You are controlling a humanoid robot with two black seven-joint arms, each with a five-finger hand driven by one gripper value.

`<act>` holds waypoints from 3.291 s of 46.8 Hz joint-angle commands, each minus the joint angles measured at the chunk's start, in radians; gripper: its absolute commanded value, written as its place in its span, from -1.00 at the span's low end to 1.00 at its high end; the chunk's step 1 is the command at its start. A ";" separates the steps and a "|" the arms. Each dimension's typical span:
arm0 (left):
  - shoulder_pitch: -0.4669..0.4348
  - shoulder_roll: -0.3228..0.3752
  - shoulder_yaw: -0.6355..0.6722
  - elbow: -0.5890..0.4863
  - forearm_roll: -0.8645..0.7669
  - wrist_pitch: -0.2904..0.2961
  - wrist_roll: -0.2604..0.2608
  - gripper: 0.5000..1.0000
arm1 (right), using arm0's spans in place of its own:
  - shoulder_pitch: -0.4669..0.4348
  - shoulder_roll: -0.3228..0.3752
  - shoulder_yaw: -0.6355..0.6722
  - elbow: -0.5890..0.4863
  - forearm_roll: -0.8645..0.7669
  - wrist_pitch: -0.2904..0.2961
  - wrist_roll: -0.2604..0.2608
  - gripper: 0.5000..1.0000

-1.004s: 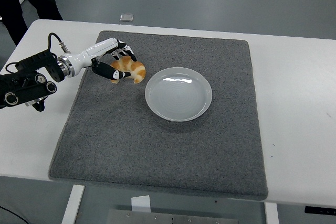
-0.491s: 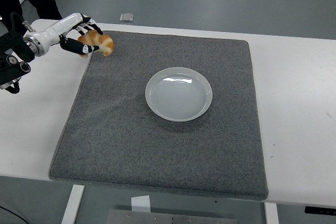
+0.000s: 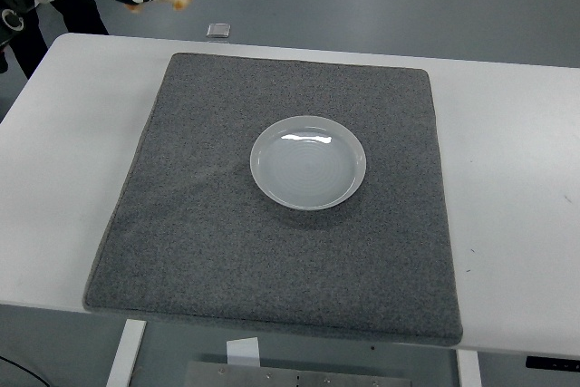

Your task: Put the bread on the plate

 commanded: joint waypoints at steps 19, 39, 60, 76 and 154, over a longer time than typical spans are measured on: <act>-0.196 -0.163 0.072 -0.030 0.001 -0.024 0.011 -1.00 | 0.000 0.000 0.000 0.001 0.000 0.001 0.000 0.81; -0.120 -0.289 0.076 -0.234 0.009 0.044 0.010 -1.00 | 0.000 0.000 0.000 0.001 0.000 0.001 0.000 0.81; 0.087 -0.333 0.128 -0.261 0.187 0.245 -0.006 -1.00 | 0.000 0.000 -0.001 0.001 0.002 0.001 0.000 0.81; 0.205 -0.333 0.130 -0.246 0.213 0.317 -0.039 -1.00 | 0.000 0.000 -0.001 0.001 0.002 0.001 0.000 0.81; 0.348 -0.396 0.104 -0.117 0.185 0.430 -0.082 -0.42 | 0.000 0.000 -0.001 0.001 0.002 0.001 0.000 0.81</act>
